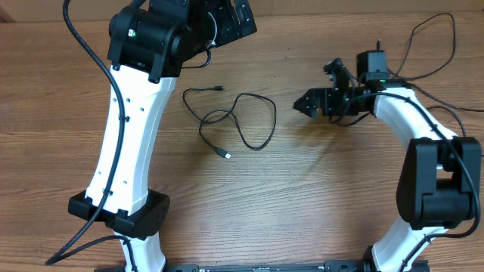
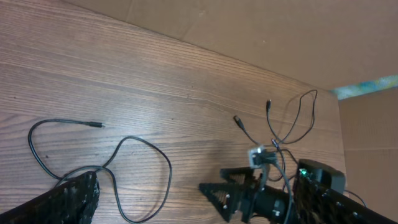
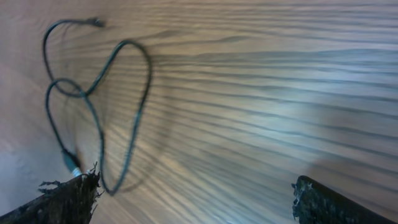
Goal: Untangle cables
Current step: 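Move the right gripper left to the remaining cable at center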
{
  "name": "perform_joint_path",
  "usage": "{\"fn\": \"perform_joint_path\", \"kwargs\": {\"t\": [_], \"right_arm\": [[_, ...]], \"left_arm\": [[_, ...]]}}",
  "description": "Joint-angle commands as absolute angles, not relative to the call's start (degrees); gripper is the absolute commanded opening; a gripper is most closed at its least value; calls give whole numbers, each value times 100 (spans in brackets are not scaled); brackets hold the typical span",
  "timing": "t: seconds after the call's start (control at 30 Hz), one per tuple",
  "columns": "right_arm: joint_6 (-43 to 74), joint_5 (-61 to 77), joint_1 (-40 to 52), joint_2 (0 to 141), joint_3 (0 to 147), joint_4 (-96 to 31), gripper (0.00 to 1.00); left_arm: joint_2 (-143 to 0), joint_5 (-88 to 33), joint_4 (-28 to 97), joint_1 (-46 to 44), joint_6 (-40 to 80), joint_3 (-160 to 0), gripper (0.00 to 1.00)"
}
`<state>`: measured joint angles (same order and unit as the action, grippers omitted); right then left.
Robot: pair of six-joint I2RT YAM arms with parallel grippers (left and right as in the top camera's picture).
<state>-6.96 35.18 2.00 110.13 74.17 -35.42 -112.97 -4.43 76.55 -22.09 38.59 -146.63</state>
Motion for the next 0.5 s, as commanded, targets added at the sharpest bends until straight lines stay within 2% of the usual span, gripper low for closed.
{"fn": "perform_joint_path", "kwargs": {"t": [0.0, 0.47], "right_arm": [[-478, 3614, 429, 10877, 7533, -3511, 100], [51, 3601, 1409, 11139, 7319, -3457, 100]], "left_arm": [[-11365, -403, 7651, -2176, 3728, -14667, 100], [-11365, -403, 7651, -2176, 3728, -14667, 100]]}}
